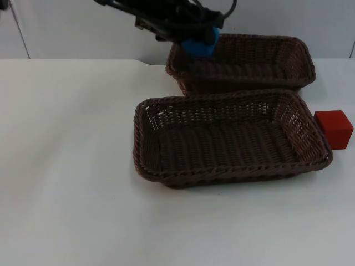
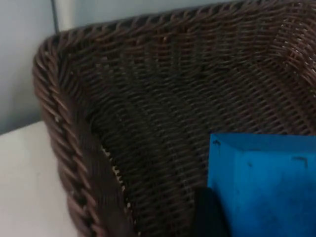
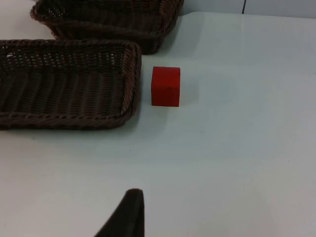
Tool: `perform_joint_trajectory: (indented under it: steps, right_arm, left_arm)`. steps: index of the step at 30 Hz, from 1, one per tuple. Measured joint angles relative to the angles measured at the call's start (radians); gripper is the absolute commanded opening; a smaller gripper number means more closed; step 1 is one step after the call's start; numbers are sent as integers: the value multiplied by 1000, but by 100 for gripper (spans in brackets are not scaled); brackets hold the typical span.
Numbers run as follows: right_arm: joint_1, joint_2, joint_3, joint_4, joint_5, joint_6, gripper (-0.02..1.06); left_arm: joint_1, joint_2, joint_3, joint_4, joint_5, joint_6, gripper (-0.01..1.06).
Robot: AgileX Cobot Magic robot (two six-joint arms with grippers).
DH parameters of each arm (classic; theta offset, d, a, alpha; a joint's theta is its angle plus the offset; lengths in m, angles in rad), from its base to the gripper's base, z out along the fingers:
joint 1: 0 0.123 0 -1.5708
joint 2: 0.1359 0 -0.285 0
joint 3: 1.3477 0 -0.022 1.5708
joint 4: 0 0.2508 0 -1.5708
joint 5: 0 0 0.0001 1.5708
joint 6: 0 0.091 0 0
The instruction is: Pick up one cube with the left hand and place it into the upper basket. Pick up one cube with the right hand and place it into the lower basket.
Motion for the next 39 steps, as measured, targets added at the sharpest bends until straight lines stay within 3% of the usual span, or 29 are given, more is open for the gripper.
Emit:
perform_joint_trajectory:
  steps: [7, 25, 28, 31, 32, 37, 38, 39]
  right_arm:
    - [0, 0, 0, 0, 0, 3, 105]
    - [0, 0, 0, 0, 0, 7, 105]
    - [0, 0, 0, 0, 0, 7, 105]
    - [0, 0, 0, 0, 0, 7, 105]
    - [0, 0, 0, 0, 0, 7, 105]
    - [0, 0, 0, 0, 0, 9, 105]
    - [0, 0, 0, 0, 0, 10, 105]
    - [0, 0, 0, 0, 0, 10, 105]
  left_arm:
    - [-7, 122, -122, -12, -36, 0, 0]
    - [-44, 175, -135, -12, -71, 97, 0]
    - [-44, 175, -135, -12, -74, 97, 4]
    - [-44, 175, -135, -12, -76, 97, 28]
    - [-44, 175, -135, -12, -76, 97, 28]
    - [-44, 175, -135, -24, -77, 97, 96]
    - [-44, 175, -136, -29, -75, 97, 96]
    - [-44, 175, -136, -29, -66, 97, 105]
